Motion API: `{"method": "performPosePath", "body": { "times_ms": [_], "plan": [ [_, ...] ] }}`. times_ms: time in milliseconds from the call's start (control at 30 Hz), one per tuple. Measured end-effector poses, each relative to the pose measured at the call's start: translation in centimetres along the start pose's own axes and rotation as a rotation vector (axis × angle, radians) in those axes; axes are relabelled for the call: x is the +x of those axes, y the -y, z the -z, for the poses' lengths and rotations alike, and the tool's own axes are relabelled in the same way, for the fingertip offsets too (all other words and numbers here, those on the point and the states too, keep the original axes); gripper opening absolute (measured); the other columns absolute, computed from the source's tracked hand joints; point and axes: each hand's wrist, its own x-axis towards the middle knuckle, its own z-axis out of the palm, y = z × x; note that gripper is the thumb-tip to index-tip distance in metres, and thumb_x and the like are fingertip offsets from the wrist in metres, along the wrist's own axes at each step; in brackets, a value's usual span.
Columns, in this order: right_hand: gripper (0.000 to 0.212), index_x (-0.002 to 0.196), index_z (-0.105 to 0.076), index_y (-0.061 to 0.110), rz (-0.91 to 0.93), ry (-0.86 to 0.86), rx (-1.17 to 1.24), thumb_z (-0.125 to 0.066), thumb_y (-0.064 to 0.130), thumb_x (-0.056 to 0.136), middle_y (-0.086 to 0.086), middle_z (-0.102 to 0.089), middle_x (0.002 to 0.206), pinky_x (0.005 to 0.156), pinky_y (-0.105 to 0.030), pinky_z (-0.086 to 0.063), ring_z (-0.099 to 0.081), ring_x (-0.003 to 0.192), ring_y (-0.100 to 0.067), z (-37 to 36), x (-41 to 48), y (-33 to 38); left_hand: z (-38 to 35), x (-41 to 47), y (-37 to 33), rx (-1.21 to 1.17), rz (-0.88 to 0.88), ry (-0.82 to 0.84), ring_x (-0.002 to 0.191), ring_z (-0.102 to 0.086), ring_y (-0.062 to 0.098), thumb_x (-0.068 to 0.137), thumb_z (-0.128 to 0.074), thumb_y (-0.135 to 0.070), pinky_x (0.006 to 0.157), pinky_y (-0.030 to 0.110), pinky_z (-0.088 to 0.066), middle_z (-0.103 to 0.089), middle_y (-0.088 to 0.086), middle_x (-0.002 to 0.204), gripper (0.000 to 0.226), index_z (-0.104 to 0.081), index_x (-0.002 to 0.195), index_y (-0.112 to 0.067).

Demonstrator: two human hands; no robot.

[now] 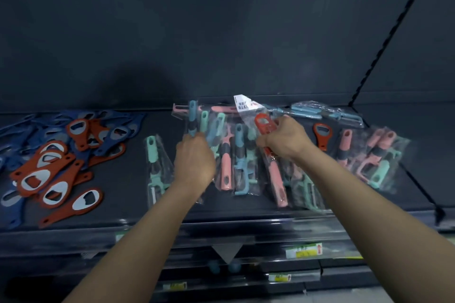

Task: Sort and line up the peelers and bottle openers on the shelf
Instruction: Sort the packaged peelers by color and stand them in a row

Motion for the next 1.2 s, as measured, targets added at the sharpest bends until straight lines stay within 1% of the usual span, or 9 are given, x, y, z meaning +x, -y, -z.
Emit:
{"method": "performPosePath", "body": {
  "times_ms": [100, 300, 433, 533, 700, 867, 967, 1100, 1200],
  "plan": [
    [0.023, 0.082, -0.064, 0.009, 0.008, -0.056, 0.027, -0.071, 0.024, 0.065, -0.009, -0.066, 0.079, 0.063, -0.032, -0.049, -0.064, 0.072, -0.027, 1.5, 0.8, -1.4, -0.5, -0.2, -0.6, 0.032, 0.034, -0.011, 0.096, -0.047, 0.035, 0.089, -0.047, 0.003, 0.073, 0.038, -0.040, -0.038, 0.019, 0.119, 0.041, -0.037, 0.126, -0.009],
    [0.058, 0.116, -0.049, 0.008, -0.027, -0.050, -0.044, -0.076, 0.026, 0.069, -0.010, -0.063, 0.102, 0.077, -0.039, -0.052, -0.061, 0.089, -0.030, 3.1, 1.6, -4.8, -2.2, -0.3, -2.6, 0.449, 0.009, 0.029, 0.114, -0.037, 0.034, 0.093, -0.050, -0.042, 0.094, 0.043, -0.032, -0.048, 0.015, 0.122, 0.036, -0.062, 0.108, -0.012],
    [0.079, 0.123, -0.043, 0.004, -0.078, 0.102, -0.123, -0.083, 0.040, 0.065, -0.012, -0.058, 0.112, 0.075, -0.031, -0.044, -0.055, 0.094, -0.026, 3.0, 1.5, -5.9, -3.1, -0.3, -3.3, 0.506, 0.020, 0.114, 0.107, -0.050, 0.031, 0.093, -0.055, -0.026, 0.084, 0.036, -0.040, -0.060, 0.013, 0.110, 0.018, -0.061, 0.094, -0.009],
    [0.053, 0.096, -0.053, 0.005, -0.113, 0.210, -0.180, -0.082, 0.038, 0.066, -0.008, -0.061, 0.085, 0.063, -0.028, -0.045, -0.060, 0.076, -0.023, 3.0, 1.9, -5.7, -3.3, -0.4, -3.6, 0.328, 0.075, 0.095, 0.073, -0.053, 0.023, 0.088, -0.056, -0.012, 0.060, 0.031, -0.039, -0.062, 0.008, 0.087, 0.025, -0.044, 0.066, -0.011],
    [0.027, 0.059, -0.047, 0.016, -0.123, 0.196, -0.086, -0.072, 0.014, 0.069, -0.001, -0.055, 0.057, 0.048, -0.022, -0.041, -0.051, 0.047, -0.017, 2.9, 2.7, -5.5, -2.9, -0.4, -3.5, 0.061, 0.183, 0.041, 0.050, -0.041, 0.014, 0.081, -0.062, -0.017, 0.041, 0.026, -0.024, -0.046, 0.003, 0.058, 0.032, -0.042, 0.058, -0.009],
    [0.013, 0.073, -0.055, 0.010, -0.101, 0.095, -0.109, -0.066, 0.016, 0.067, -0.006, -0.061, 0.074, 0.056, -0.026, -0.043, -0.060, 0.067, -0.024, 3.0, 3.2, -5.6, -2.5, -0.5, -3.6, -0.087, 0.248, 0.053, 0.060, -0.048, 0.016, 0.080, -0.063, -0.015, 0.046, 0.026, -0.029, -0.050, 0.003, 0.071, 0.018, -0.047, 0.076, -0.008],
    [0.045, 0.106, -0.049, 0.004, -0.074, 0.120, -0.156, -0.072, 0.018, 0.069, -0.009, -0.060, 0.097, 0.064, -0.030, -0.044, -0.062, 0.090, -0.029, 2.9, 3.4, -5.8, -2.5, -0.5, -4.1, -0.232, 0.275, 0.019, 0.068, -0.056, 0.023, 0.083, -0.058, -0.009, 0.049, 0.028, -0.037, -0.051, 0.005, 0.079, 0.030, -0.040, 0.107, -0.005],
    [0.013, 0.067, -0.053, 0.011, -0.047, 0.107, -0.142, -0.066, 0.014, 0.068, -0.004, -0.060, 0.074, 0.049, -0.022, -0.038, -0.057, 0.062, -0.021, 3.3, 3.8, -5.9, -2.4, -1.1, -5.7, -0.268, 0.204, -0.022, 0.059, -0.048, 0.009, 0.088, -0.052, -0.007, 0.041, 0.023, -0.033, -0.046, -0.003, 0.072, 0.038, -0.036, 0.122, -0.008],
    [0.018, 0.058, -0.052, 0.012, -0.082, 0.130, -0.007, -0.067, 0.011, 0.068, -0.003, -0.057, 0.060, 0.048, -0.023, -0.043, -0.054, 0.050, -0.017, 4.4, 4.5, -6.7, -3.1, -1.7, -7.4, -0.281, 0.166, 0.016, 0.062, -0.052, 0.011, 0.089, -0.050, -0.009, 0.046, 0.025, -0.038, -0.046, -0.008, 0.075, 0.040, -0.037, 0.127, -0.010]
  ]
}}
